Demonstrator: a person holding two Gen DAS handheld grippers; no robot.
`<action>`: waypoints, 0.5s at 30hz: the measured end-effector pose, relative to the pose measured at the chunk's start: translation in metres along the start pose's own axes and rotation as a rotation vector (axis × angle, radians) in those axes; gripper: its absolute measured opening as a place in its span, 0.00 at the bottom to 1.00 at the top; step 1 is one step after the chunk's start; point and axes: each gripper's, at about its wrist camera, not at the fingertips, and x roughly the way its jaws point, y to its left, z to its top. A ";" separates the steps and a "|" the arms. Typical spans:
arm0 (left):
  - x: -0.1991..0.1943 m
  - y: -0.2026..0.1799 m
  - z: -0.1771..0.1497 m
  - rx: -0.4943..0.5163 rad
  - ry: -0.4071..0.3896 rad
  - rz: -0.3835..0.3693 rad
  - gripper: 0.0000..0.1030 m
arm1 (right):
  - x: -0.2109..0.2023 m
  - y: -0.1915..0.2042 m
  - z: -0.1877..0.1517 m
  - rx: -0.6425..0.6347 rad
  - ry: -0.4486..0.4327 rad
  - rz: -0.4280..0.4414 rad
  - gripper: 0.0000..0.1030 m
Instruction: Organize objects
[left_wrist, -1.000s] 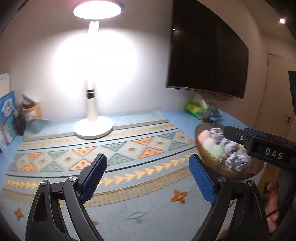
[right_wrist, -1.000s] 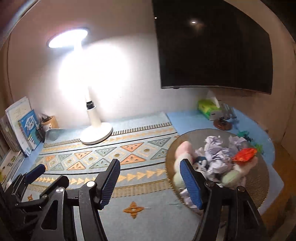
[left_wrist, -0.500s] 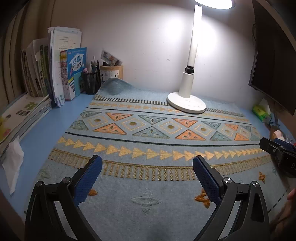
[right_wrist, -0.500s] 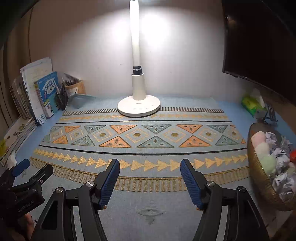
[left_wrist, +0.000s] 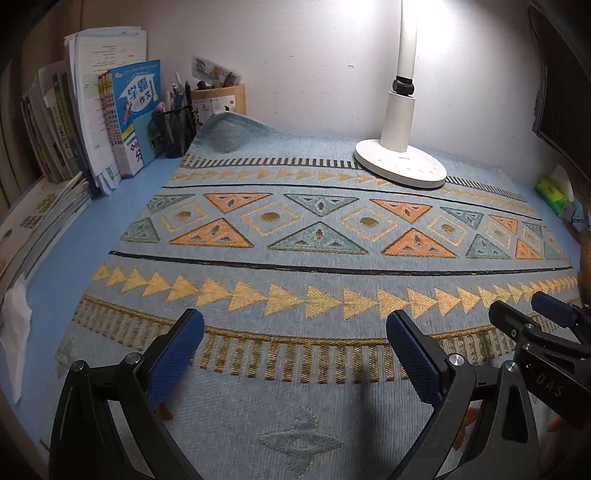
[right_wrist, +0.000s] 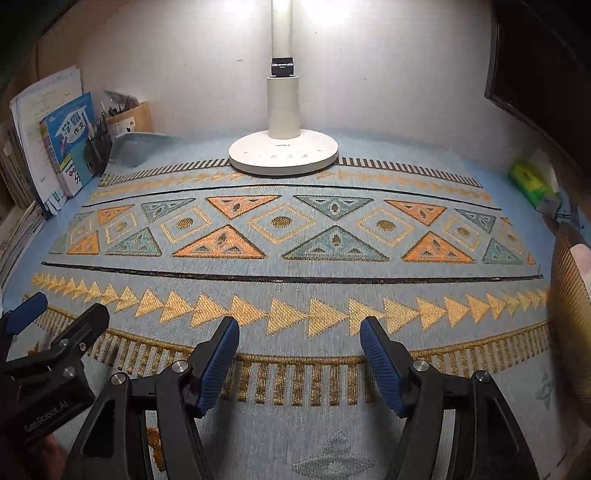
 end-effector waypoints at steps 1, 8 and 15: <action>0.003 -0.004 0.001 0.008 0.006 0.004 0.96 | 0.004 -0.001 0.001 0.006 0.016 0.000 0.64; 0.022 -0.016 0.004 0.039 0.092 0.021 0.96 | 0.013 -0.005 -0.001 0.037 0.058 0.001 0.68; 0.032 -0.007 0.002 -0.018 0.163 -0.005 0.99 | 0.016 -0.002 -0.001 0.027 0.079 -0.017 0.83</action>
